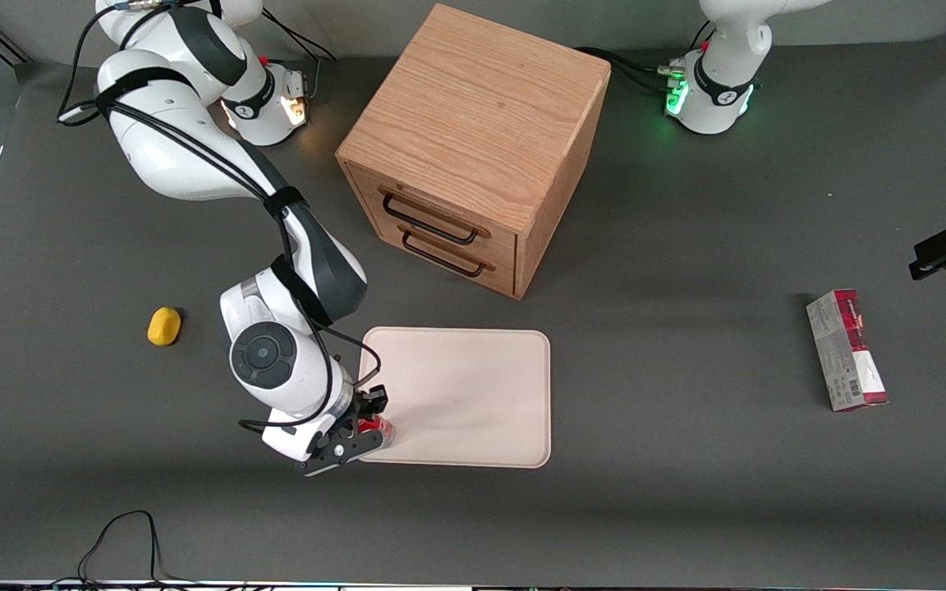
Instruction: Place coke bottle on tray
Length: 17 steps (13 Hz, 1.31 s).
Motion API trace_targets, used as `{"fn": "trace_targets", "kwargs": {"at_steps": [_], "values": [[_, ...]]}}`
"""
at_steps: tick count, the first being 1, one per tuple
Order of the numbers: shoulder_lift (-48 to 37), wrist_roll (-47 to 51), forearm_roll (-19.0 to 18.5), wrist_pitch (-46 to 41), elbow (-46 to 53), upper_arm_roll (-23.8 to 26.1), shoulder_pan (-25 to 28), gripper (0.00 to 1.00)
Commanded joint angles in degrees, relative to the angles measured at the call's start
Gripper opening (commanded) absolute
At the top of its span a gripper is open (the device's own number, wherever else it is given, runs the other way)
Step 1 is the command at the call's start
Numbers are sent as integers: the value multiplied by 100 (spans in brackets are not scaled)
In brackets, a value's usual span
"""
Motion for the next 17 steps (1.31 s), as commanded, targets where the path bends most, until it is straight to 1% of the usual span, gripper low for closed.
{"fn": "trace_targets", "kwargs": {"at_steps": [1,3,5,6,8,9,11,12,14,15,17], "values": [[-164,503,-165,303,-280,65,-64,100],[-261,521,-139,295,-272,65,-116,100],[-567,530,-87,234,-280,82,-178,100],[-821,539,96,-2,-341,56,-239,100],[-1488,496,789,-800,-499,-66,-563,100],[-1970,451,1080,-943,-892,-319,-678,100],[-3173,302,1843,-857,-2259,-1170,-662,100],[-3771,258,2047,-709,-2997,-1479,-644,100],[-5036,91,2067,-287,-4606,-1893,-627,100],[-5512,91,2058,-259,-5109,-2000,-574,100],[-6077,99,2006,-416,-5596,-2123,-574,100]]}}
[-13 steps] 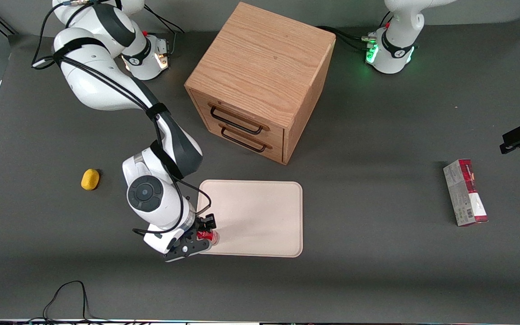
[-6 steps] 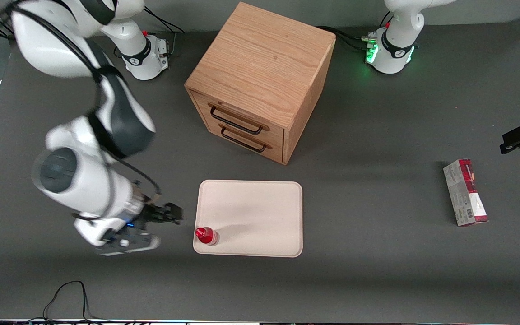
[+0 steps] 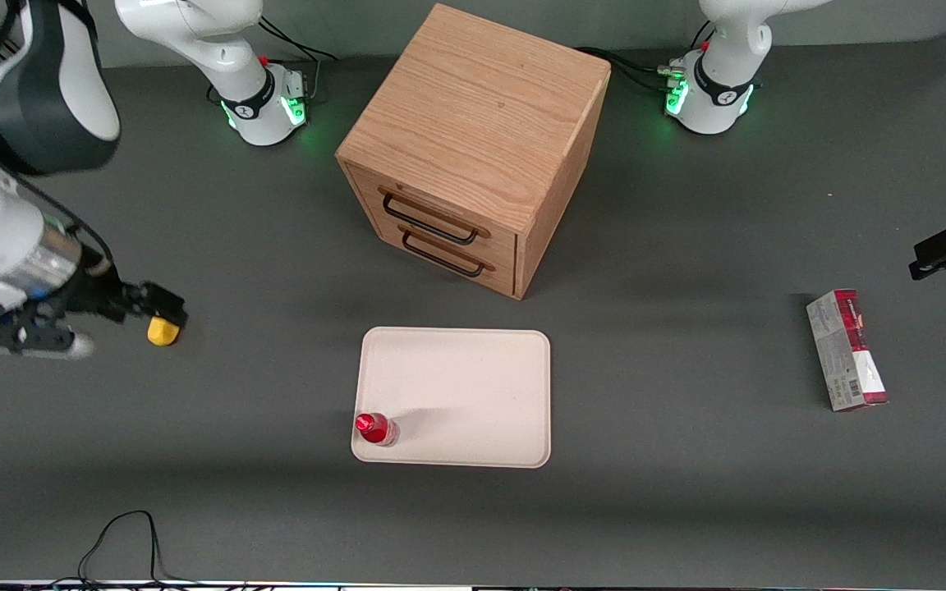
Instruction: Place coke bottle on tray
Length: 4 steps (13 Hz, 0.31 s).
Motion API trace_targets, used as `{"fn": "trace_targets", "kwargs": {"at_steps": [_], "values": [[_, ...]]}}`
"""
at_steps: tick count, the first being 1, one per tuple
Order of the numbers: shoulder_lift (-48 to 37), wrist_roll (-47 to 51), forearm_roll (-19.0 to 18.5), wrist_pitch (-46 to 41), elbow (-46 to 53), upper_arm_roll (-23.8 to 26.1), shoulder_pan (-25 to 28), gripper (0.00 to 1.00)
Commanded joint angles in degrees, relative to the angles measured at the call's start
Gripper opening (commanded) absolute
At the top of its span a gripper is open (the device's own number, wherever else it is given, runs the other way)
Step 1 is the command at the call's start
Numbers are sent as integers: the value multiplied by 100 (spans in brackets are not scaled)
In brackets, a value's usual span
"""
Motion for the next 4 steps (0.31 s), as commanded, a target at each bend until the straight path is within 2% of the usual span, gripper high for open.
{"fn": "trace_targets", "kwargs": {"at_steps": [1,4], "values": [[-1057,-53,29,123,-1196,-172,114,100],[-936,-44,-77,-239,-863,-172,97,100]]}}
